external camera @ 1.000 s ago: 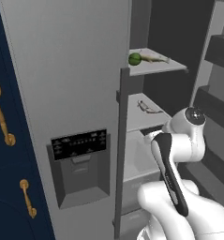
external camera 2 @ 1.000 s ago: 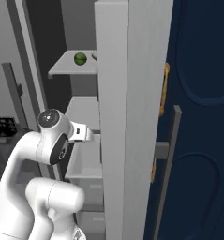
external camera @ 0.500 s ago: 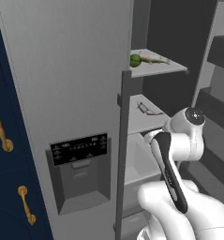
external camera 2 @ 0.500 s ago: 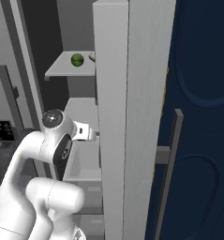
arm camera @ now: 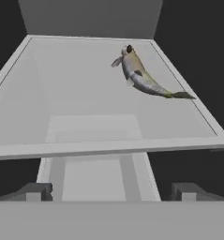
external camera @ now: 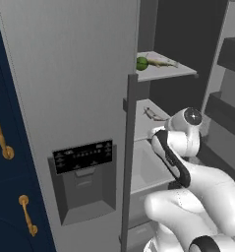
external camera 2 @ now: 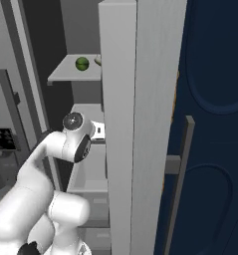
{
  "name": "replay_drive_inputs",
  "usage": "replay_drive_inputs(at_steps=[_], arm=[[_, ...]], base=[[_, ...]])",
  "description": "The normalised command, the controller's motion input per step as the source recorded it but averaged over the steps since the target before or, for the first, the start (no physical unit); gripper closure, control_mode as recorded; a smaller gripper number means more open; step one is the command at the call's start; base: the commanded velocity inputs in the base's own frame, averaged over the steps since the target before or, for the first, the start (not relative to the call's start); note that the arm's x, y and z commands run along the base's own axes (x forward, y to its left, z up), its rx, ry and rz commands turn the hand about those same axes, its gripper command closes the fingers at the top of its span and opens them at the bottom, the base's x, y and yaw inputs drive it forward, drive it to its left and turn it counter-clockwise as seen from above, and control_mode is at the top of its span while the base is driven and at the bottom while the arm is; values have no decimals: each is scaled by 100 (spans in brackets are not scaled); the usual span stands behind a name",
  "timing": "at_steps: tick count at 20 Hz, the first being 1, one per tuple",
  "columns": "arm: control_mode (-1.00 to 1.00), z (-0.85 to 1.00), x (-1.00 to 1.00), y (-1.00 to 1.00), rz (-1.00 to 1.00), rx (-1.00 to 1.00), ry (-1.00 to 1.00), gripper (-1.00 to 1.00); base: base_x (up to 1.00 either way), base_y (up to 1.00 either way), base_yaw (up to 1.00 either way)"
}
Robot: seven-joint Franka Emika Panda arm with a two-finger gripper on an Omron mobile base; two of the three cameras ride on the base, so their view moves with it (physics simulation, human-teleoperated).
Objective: Place one avocado and one fish in each tupperware on the nearby counter, to pack two identical lunches.
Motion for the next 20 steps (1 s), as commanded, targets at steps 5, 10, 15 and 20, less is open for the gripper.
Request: replay_drive_inputs(at_steps=[5,10,15,20], arm=[[-100,18,77,-9,0,-6,0,-100],[-100,1,63,0,0,-4,0,-100],[-100,0,62,0,0,0,0,-100],[-100,-9,53,-9,0,0,2,-100]], base=[[0,0,0],[0,0,0],[0,0,0],[0,0,0]])
